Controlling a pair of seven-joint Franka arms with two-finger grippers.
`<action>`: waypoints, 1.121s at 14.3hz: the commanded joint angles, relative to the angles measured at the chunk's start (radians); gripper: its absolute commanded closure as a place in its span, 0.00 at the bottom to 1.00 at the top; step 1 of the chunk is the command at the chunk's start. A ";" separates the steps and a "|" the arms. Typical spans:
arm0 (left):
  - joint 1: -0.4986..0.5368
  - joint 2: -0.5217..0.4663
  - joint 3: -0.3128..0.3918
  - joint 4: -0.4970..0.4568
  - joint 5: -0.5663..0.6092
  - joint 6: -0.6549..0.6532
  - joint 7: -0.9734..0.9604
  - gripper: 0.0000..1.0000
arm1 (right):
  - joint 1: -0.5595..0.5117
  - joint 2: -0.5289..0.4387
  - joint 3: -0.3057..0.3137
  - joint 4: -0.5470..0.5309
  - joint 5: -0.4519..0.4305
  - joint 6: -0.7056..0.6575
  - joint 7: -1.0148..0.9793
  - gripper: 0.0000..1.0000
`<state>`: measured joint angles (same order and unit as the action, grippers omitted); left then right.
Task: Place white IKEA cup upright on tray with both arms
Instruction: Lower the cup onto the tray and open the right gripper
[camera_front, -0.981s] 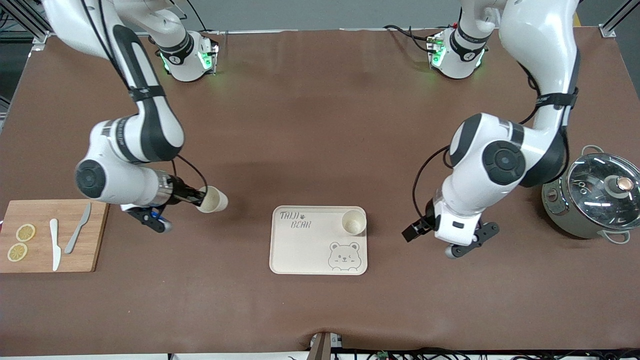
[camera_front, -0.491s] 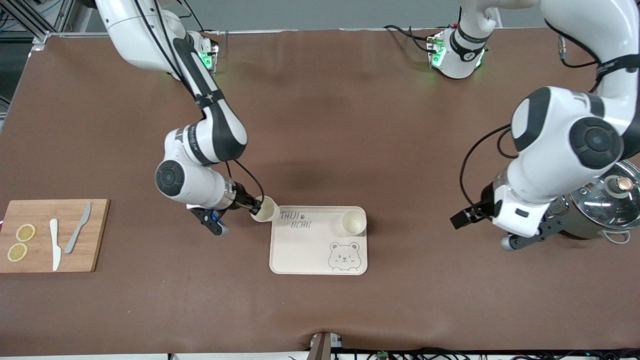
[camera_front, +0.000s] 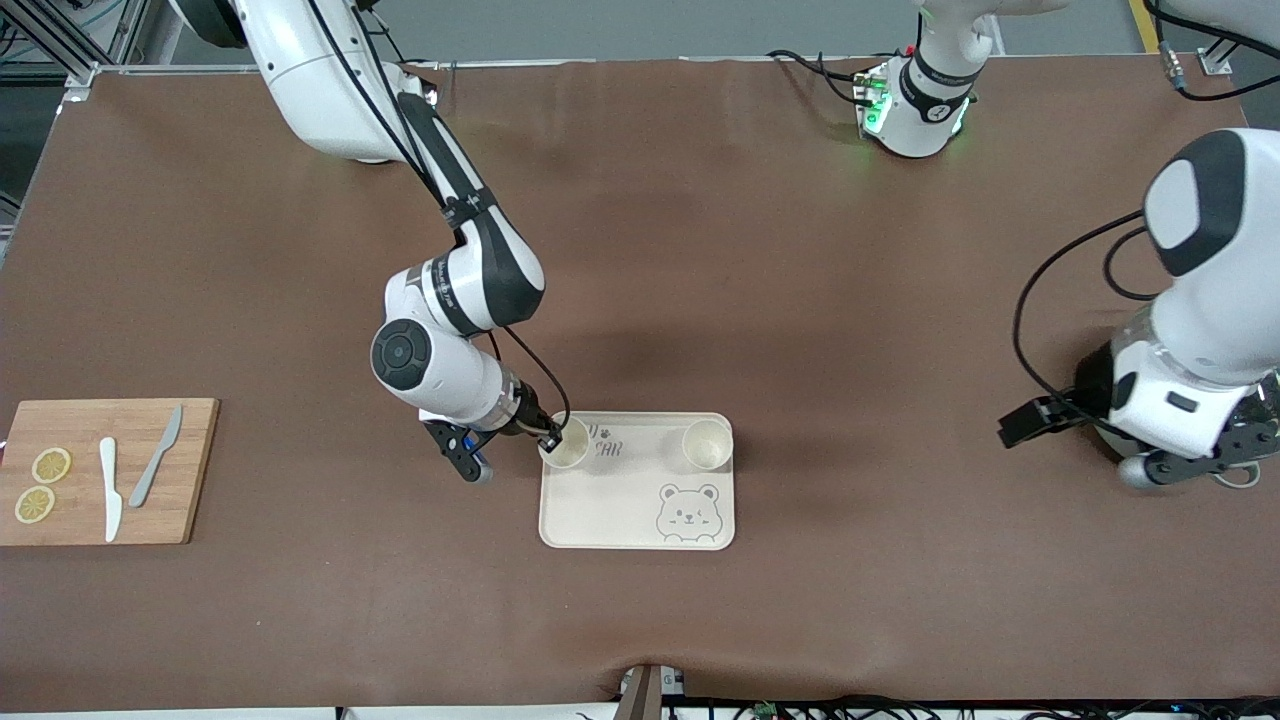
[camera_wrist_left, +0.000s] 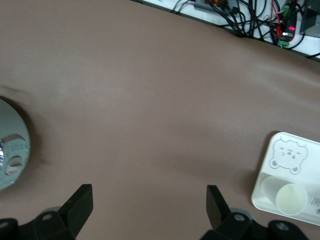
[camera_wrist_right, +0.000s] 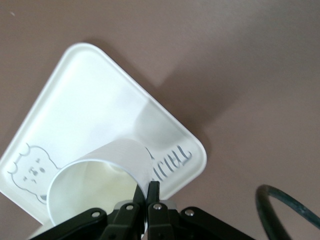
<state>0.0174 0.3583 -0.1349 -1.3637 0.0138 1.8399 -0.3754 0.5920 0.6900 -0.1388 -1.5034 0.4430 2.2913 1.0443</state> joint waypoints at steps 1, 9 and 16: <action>0.048 -0.036 -0.009 -0.021 0.015 -0.025 0.052 0.00 | 0.034 0.055 -0.018 0.026 -0.033 0.094 0.026 1.00; 0.130 -0.153 -0.005 -0.025 0.023 -0.223 0.232 0.00 | 0.048 0.072 -0.018 0.012 -0.043 0.105 0.082 0.00; 0.153 -0.286 -0.014 -0.074 0.008 -0.324 0.239 0.00 | 0.035 0.010 -0.019 0.063 -0.030 -0.113 0.091 0.00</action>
<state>0.1652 0.1334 -0.1381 -1.3839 0.0153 1.5176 -0.1462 0.6319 0.7449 -0.1535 -1.4665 0.4223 2.2687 1.1125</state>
